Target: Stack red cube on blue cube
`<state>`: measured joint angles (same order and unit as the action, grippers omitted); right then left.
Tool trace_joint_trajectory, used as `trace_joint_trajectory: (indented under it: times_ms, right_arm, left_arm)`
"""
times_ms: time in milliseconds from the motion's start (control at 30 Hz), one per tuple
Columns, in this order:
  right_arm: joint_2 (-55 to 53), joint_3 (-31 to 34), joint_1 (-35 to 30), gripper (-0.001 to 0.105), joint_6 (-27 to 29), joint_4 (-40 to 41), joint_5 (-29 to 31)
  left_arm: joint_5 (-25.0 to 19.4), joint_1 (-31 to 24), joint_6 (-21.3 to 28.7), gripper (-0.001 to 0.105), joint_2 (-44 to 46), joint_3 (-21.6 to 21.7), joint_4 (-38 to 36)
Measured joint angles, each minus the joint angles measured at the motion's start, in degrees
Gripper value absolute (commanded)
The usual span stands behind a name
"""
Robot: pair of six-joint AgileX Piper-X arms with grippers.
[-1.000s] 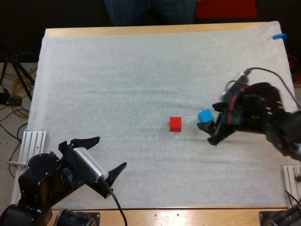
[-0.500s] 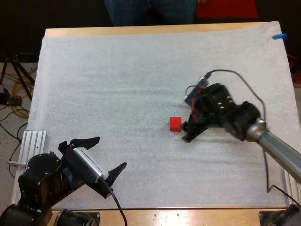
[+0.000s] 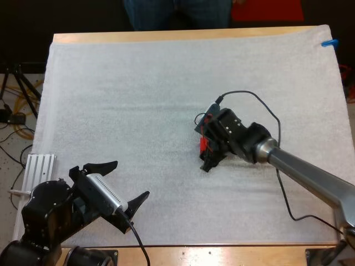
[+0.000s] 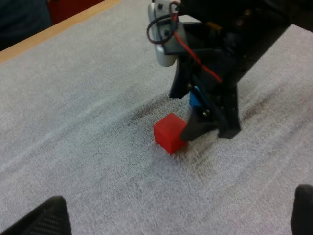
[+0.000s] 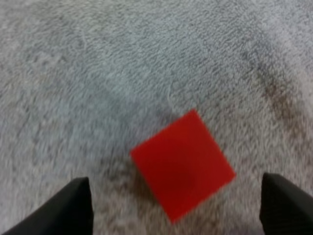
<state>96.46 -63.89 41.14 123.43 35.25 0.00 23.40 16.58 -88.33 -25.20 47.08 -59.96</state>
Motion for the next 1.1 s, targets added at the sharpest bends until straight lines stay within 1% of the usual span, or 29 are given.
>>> trace_joint_trajectory:
  times_ms: [133,267,400,567,633,733,800,900,933,1000,1033,1100]
  right_arm:
    - [3.10,-3.26,0.00,0.067,0.00,-0.11,0.96]
    - [6.20,-5.89,0.00,0.067,0.00,1.95,1.08]
    - [7.86,-6.12,0.00,0.067,0.00,4.43,0.69]
    - [9.79,-6.12,0.00,0.067,0.00,5.09,0.69]
    - [10.15,-6.12,0.00,0.065,0.00,5.09,0.69]
    - [10.29,-6.12,0.00,0.050,0.00,5.40,0.69]
    - [10.29,-6.12,0.00,0.033,0.00,5.82,0.69]
    - [10.29,-6.12,0.00,0.014,-0.13,5.79,0.69]
    - [10.29,-6.12,0.00,0.012,-0.13,5.79,0.69]
    - [10.29,-6.12,0.00,0.004,-0.46,5.79,0.69]
    - [10.29,-6.12,0.00,0.003,-0.49,5.90,0.69]
    - [9.34,-6.12,0.00,0.004,-0.47,6.04,0.69]
  left_arm:
    - [0.00,0.00,0.00,0.087,0.00,0.00,0.00]
    - [0.00,0.00,0.00,0.087,0.00,0.00,0.00]
    - [0.00,0.00,0.00,0.087,0.00,0.00,0.00]
    - [0.05,0.00,0.00,0.087,0.00,0.00,0.00]
    - [0.05,0.00,0.00,0.087,0.00,0.00,0.00]
    - [0.05,0.00,0.00,0.087,0.00,0.00,0.00]
    - [0.05,0.00,0.00,0.087,0.00,0.00,0.00]
    - [0.05,0.00,0.00,0.087,0.00,0.00,0.00]
    - [0.05,0.00,0.00,0.087,0.00,0.00,0.00]
    - [0.05,0.00,0.00,0.087,0.00,0.00,0.00]
    - [0.05,0.00,0.00,0.087,0.00,0.00,0.00]
    - [0.05,0.00,0.00,0.087,0.00,0.00,0.00]
